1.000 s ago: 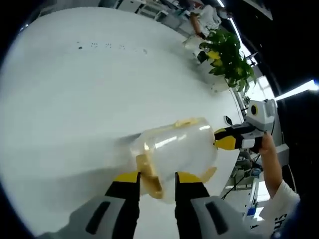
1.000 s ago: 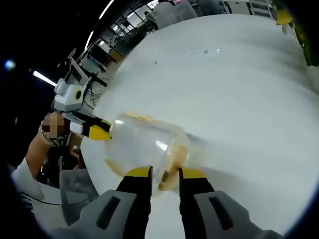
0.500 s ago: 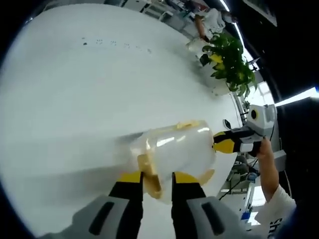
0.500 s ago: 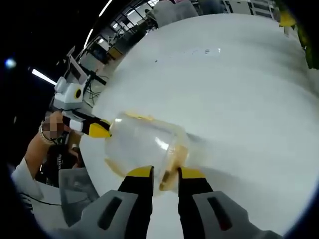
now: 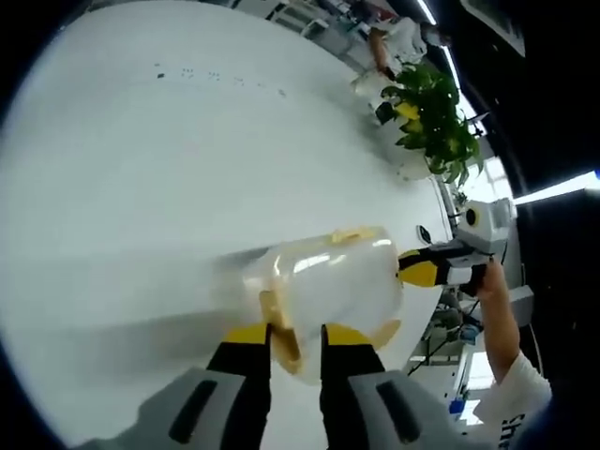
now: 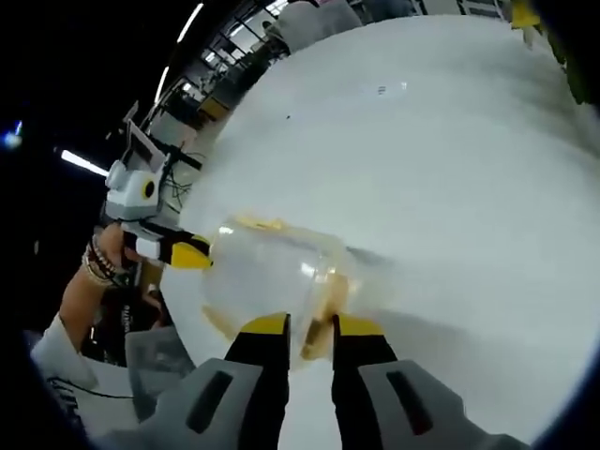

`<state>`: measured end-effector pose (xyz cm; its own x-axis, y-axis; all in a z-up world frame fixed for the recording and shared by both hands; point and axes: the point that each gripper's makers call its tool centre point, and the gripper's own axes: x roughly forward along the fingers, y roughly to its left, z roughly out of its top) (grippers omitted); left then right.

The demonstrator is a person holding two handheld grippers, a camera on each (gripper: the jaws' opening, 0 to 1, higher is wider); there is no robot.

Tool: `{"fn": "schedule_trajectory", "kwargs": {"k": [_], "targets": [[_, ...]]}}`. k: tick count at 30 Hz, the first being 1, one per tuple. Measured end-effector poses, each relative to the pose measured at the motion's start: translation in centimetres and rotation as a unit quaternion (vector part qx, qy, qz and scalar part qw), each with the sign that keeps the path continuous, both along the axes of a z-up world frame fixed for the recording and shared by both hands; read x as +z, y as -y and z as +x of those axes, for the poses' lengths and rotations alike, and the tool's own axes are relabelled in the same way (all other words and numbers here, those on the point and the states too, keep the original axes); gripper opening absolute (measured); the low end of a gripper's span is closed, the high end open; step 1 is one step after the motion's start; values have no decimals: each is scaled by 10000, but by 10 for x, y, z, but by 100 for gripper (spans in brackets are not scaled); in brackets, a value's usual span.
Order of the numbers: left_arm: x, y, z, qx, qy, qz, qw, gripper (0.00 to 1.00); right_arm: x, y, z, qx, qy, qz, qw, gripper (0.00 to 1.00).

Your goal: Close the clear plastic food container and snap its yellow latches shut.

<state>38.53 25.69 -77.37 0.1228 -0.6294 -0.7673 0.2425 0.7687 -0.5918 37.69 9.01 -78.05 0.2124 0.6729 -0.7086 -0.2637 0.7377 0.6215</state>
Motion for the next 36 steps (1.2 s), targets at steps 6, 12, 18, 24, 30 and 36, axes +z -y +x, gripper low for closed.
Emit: {"fn": "schedule_trajectory", "kwargs": {"k": [6, 12, 18, 24, 30, 36], "targets": [[1, -1, 1, -54, 68, 32, 10000, 12, 6, 0, -1, 72, 52, 20, 10000, 11], [-1, 2, 3, -88, 192, 84, 9997, 15, 8, 1, -6, 265, 238, -224, 9991, 13], [13, 6, 20, -412, 1587, 398, 9857, 17, 13, 7, -8, 843, 780, -987, 9885, 10], [64, 30, 26, 157, 2665, -673, 9613, 8, 35, -6, 6, 685, 1329, -938, 9843, 0], [56, 53, 8, 365, 2783, -1194, 9523, 0, 36, -49, 11, 604, 1463, -514, 9861, 0], [23, 78, -1, 461, 2451, -1219, 9607, 0, 22, -77, 16, 744, 1335, -452, 9872, 0]]}}
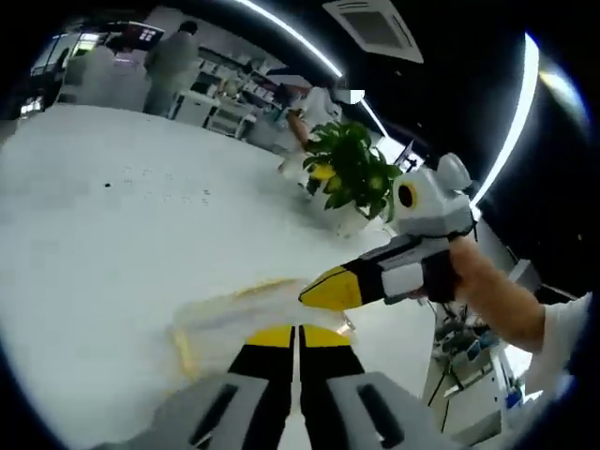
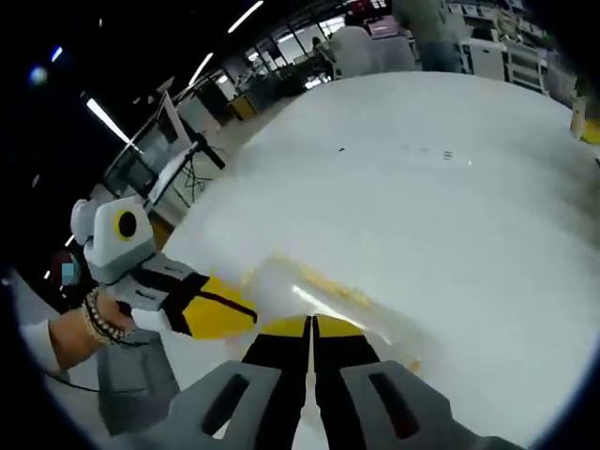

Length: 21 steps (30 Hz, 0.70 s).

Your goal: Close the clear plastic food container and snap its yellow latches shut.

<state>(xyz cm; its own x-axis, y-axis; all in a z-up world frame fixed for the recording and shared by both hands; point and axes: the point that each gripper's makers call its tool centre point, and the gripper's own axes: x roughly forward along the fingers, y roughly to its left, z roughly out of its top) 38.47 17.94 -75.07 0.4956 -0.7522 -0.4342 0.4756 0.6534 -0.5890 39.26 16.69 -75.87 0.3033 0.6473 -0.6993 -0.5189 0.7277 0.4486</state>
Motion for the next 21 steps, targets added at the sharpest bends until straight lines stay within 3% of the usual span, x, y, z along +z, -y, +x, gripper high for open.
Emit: {"fn": "schedule_trajectory", "kwargs": {"k": [1, 3, 5, 7, 13, 16, 17, 21], "targets": [[-2, 5, -3, -27, -102, -80, 9999, 0, -1, 0, 1, -17, -20, -11, 10000, 0], [-2, 13, -8, -161, 64, -71, 9998, 0, -7, -2, 3, -40, -91, -63, 9999, 0], [-10, 16, -21, -446, 56, 223, 9987, 0, -7, -2, 5, -1, -69, -69, 10000, 0], [-12, 18, -27, -606, 237, 416, 9970, 0, -6, 0, 13, -118, -96, -47, 9999, 0], [-12, 22, -48, -762, 178, 285, 9965, 0, -4, 7, 36, -472, 21, -28, 9989, 0], [-16, 21, -50, -867, 247, 439, 9950, 0, -3, 6, 44, -565, 36, 27, 9984, 0], [-13, 21, -47, -850, 436, 406, 9946, 0, -4, 8, 57, -596, 41, 12, 9982, 0], [-14, 17, -50, -852, 339, 439, 9948, 0, -8, 9, 63, -682, 94, -131, 9975, 0]]}}
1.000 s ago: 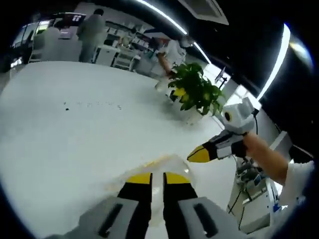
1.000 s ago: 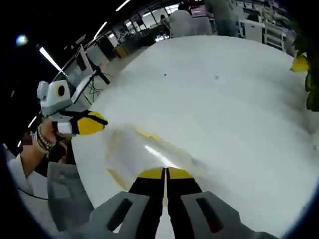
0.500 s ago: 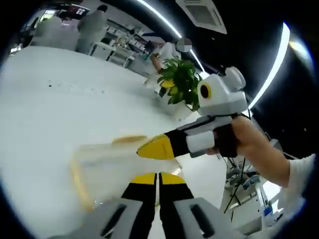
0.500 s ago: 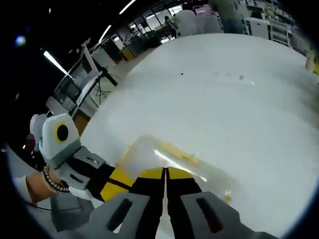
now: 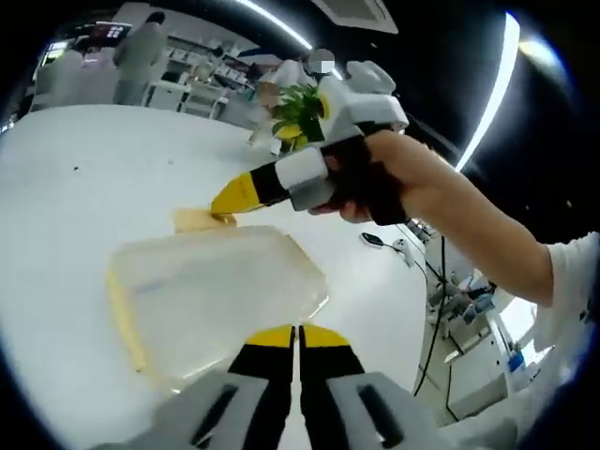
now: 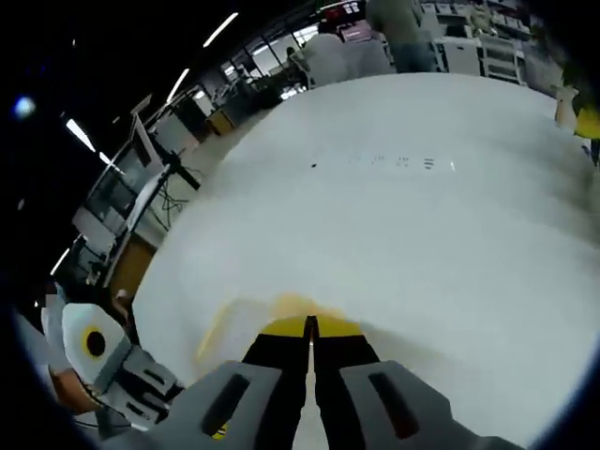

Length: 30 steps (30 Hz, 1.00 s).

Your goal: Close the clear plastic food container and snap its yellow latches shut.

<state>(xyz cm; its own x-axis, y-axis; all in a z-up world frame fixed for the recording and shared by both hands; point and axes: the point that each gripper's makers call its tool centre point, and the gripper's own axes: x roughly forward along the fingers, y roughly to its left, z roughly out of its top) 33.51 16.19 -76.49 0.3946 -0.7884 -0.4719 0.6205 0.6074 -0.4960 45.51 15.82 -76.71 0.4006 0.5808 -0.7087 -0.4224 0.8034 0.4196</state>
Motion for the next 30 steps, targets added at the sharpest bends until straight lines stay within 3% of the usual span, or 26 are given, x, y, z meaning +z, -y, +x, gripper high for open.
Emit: {"fn": "schedule_trajectory", "kwargs": {"k": [3, 5, 7, 10, 13, 16, 17, 18, 19, 20, 21, 22, 23, 24, 25, 27, 28, 30], "targets": [[1, -2, 0, -80, 15, 82, 9999, 0, -7, -1, 0, 32, -71, -75, 9999, 0], [-1, -7, 2, -120, 172, 360, 9991, 0, -14, -2, -1, 39, -132, -136, 9998, 0], [-1, -6, 1, -183, 132, 310, 9993, 0, -17, -1, 2, -19, -39, -197, 9998, 0], [-1, -6, 1, -288, 253, 398, 9985, 0, -17, -2, 2, -21, -59, -220, 9997, 0], [0, -7, 0, -616, 475, 809, 9937, 0, -5, -7, 1, 108, -53, -114, 9999, 0], [16, -2, 6, -1035, 1384, 1099, 9788, 2, 19, -18, 3, 638, 290, -18, 9975, 0], [22, -1, 10, -1281, 1920, 1393, 9630, 11, 26, -21, 0, 1050, 436, -183, 9933, 3], [26, -1, 14, -1495, 2455, 1717, 9423, 21, 28, -21, -4, 1516, 544, -492, 9857, 8], [27, 1, 13, -1614, 2630, 1808, 9339, 22, 27, -18, -7, 1719, 543, -801, 9803, 13], [28, 3, 11, -1899, 2894, 1947, 9178, 20, 25, -15, -9, 1967, 577, -1117, 9724, 20], [24, 4, 7, -2149, 2935, 2087, 9078, 20, 24, -13, -13, 2442, 730, -1514, 9550, 23], [21, 4, 4, -2272, 2881, 2179, 9044, 21, 22, -13, -14, 2599, 756, -1628, 9488, 26], [15, 4, 0, -2444, 2794, 2301, 8996, 21, 18, -12, -19, 3028, 765, -1928, 9302, 28], [12, 5, 0, -2431, 2771, 2325, 9000, 21, 16, -11, -24, 3224, 730, -2060, 9210, 29], [8, 5, 1, -2464, 2822, 2451, 8942, 21, 14, -11, -31, 3548, 691, -2208, 9059, 30], [-1, 3, 0, -2666, 2914, 2802, 8749, 25, 10, -9, -30, 3938, 593, -2378, 8859, 30], [-3, 3, 0, -2693, 2954, 2875, 8704, 27, 8, -10, -31, 4027, 545, -2399, 8816, 31], [-6, 7, -3, -2784, 2937, 2876, 8681, 29, 4, -13, -34, 4200, 478, -2418, 8734, 30]]}}
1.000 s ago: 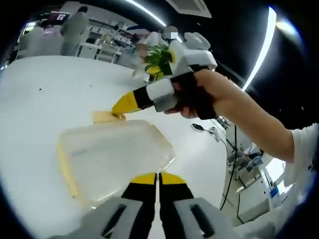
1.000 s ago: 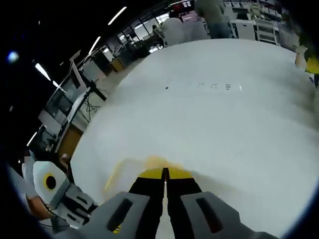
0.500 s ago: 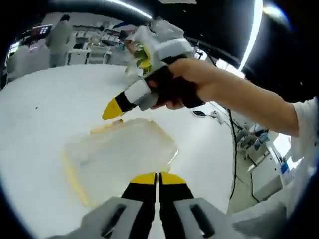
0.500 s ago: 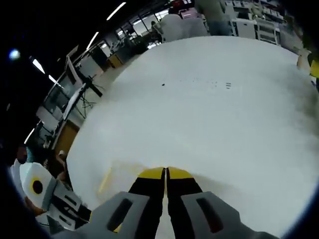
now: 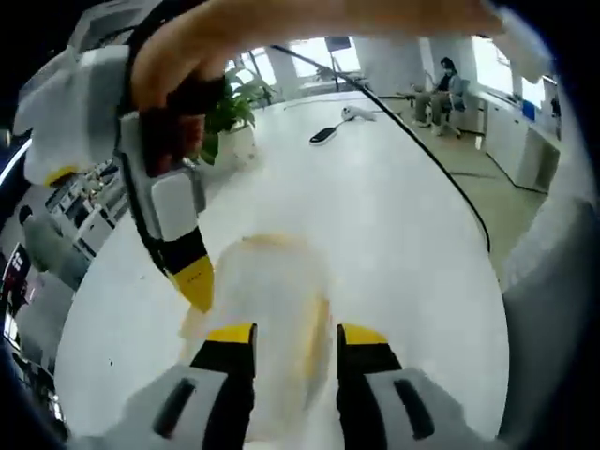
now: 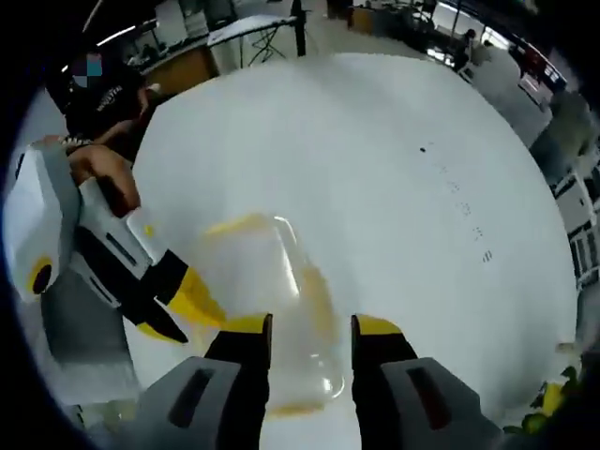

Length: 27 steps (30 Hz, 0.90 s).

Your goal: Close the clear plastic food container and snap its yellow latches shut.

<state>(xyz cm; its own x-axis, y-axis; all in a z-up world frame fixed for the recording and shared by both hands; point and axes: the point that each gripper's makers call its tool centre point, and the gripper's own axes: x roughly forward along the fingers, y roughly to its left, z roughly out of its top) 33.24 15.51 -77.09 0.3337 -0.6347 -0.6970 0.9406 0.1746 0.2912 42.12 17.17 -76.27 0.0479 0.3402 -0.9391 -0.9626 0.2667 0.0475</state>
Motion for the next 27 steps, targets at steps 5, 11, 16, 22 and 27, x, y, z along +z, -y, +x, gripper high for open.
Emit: {"fn": "schedule_trajectory", "kwargs": {"k": [5, 11, 16, 22, 27], "targets": [[-2, 2, 2, -136, 234, 221, 9994, 29, -11, 4, -13, 698, -223, -557, 9958, 35], [-5, 3, 6, -253, 395, 371, 9982, 29, -16, -1, -15, 915, -319, -660, 9931, 36], [-5, 3, 9, -300, 449, 447, 9975, 26, -19, 0, -20, 991, -481, -812, 9906, 36], [-7, 5, 8, -242, 539, 499, 9970, 26, -20, -1, -17, 1091, -542, -1159, 9858, 35], [-9, 4, 6, -183, 922, 777, 9925, 24, -21, 0, -18, 1113, -562, -1206, 9848, 35]]}}
